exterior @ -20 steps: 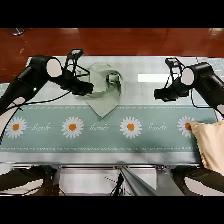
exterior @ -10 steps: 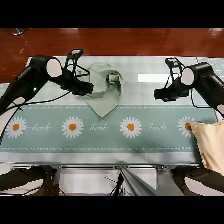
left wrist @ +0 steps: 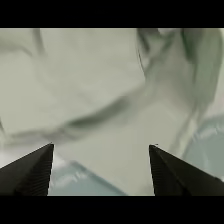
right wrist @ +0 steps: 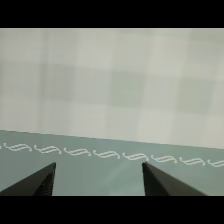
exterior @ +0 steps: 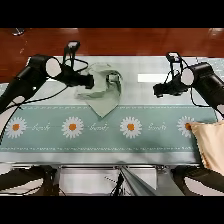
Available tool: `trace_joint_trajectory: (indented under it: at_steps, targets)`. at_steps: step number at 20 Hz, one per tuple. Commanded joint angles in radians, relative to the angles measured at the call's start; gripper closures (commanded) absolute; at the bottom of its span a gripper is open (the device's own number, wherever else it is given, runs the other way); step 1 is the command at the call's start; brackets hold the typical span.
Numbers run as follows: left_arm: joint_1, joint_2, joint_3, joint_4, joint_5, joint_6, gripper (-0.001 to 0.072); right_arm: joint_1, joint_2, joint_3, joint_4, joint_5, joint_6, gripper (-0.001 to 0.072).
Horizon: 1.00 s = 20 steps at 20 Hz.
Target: Fold the shirts.
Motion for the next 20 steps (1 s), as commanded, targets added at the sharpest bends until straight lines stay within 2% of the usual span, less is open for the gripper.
trace_joint_trajectory:
  at_steps: [1, 3, 6, 10, 13, 15, 18, 20]
  targets:
    - [0.05, -0.014, 0.027, 0.051, 0.202, 0.031, 0.0005, -0.001, 0.001, -0.001, -0.062, 0.041, -0.002, 0.0086]
    - [0.093, -0.058, 0.07, 0.049, 0.24, 0.031, 0.0009, 0.0, 0.001, 0.0, -0.057, 0.046, -0.002, 0.0087]
    - [0.12, -0.164, 0.143, 0.044, 0.228, 0.031, 0.0009, 0.0, 0.001, -0.001, -0.048, 0.02, 0.036, 0.0087]
    - [0.122, -0.325, 0.263, -0.003, 0.118, 0.043, 0.0011, 0.0, 0.001, 0.0, -0.047, -0.006, 0.073, 0.0087]
    - [0.157, -0.476, 0.42, -0.22, -0.086, 0.215, 0.0012, 0.0, 0.001, 0.0, -0.042, -0.003, 0.077, 0.0087]
    - [0.18, -0.562, 0.51, -0.347, -0.194, 0.293, 0.0011, 0.0, 0.001, 0.0, -0.034, -0.002, 0.08, 0.0087]
    - [0.188, -0.617, 0.549, -0.441, -0.226, 0.382, 0.0011, 0.0, 0.001, -0.001, -0.015, -0.003, 0.081, 0.0087]
    - [0.179, -0.63, 0.549, -0.443, -0.229, 0.43, 0.0011, 0.0, 0.001, 0.0, -0.013, -0.003, 0.087, 0.0086]
